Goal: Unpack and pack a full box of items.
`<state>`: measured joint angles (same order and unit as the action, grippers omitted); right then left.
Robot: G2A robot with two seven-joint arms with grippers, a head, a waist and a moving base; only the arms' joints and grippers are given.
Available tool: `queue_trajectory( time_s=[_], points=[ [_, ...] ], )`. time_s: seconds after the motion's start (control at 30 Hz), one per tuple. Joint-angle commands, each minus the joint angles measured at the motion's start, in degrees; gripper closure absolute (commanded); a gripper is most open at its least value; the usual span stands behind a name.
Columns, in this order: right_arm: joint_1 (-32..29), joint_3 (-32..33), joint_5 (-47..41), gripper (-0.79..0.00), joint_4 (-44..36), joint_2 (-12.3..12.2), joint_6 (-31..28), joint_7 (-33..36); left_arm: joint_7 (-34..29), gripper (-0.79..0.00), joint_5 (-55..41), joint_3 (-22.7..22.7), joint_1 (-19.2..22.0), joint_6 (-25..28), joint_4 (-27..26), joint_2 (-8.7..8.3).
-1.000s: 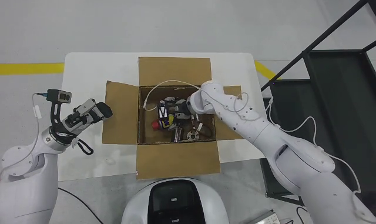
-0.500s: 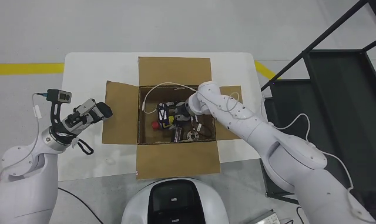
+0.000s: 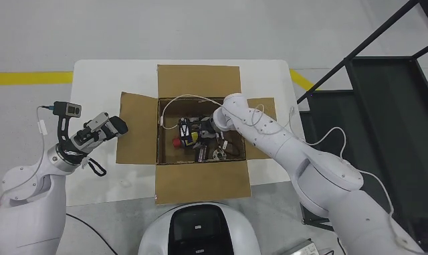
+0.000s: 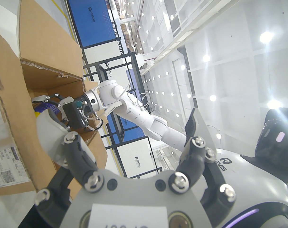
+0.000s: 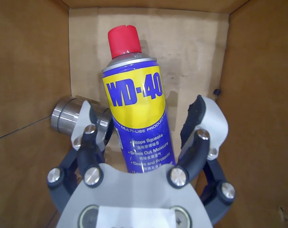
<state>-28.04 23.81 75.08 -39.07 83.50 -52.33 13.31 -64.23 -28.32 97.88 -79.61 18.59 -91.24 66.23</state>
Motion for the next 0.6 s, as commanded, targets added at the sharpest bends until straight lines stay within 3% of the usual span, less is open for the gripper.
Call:
queue_trajectory(
  time_s=[0.0, 0.2, 0.3, 0.37, 0.4, 0.43, 0.53, 0.57],
  points=[
    [0.2, -0.2, 0.1, -0.653, 1.0, 0.6, 0.0, -0.1, 0.0, -0.785, 0.0, 0.0, 0.0, 0.0, 0.0, 0.00],
    [0.7, -0.9, 1.0, -0.699, 3.5, 2.0, 0.2, -0.2, 0.0, -0.785, 0.0, 0.0, 0.0, 0.0, 0.0, 0.00],
    [1.0, -1.2, 1.5, -0.686, 4.4, 2.6, 0.2, 0.0, 0.0, -0.785, 0.0, 0.0, 0.0, 0.0, 0.0, 0.00],
    [1.1, -1.3, 1.7, -0.603, 5.1, 3.0, 0.2, 0.0, 0.0, -0.785, 0.0, 0.0, 0.0, 0.0, 0.0, 0.00],
    [1.2, -1.4, 1.7, -0.529, 5.4, 3.2, 0.2, -0.1, 0.0, -0.785, 0.0, 0.0, 0.0, 0.0, 0.0, 0.00],
    [1.2, -1.4, 1.9, -0.400, 5.7, 3.4, 0.2, -0.1, 0.0, -0.785, 0.0, 0.0, 0.0, 0.0, 0.0, 0.00],
    [1.5, -1.6, 2.3, -0.252, 6.7, 3.9, 0.0, -0.1, 0.0, -0.785, 0.0, 0.0, 0.0, 0.0, 0.0, 0.00],
    [1.5, -1.6, 2.4, -0.166, 7.0, 4.0, 0.0, -0.1, 0.0, -0.785, 0.0, 0.0, 0.0, 0.0, 0.0, 0.00]
  ],
)
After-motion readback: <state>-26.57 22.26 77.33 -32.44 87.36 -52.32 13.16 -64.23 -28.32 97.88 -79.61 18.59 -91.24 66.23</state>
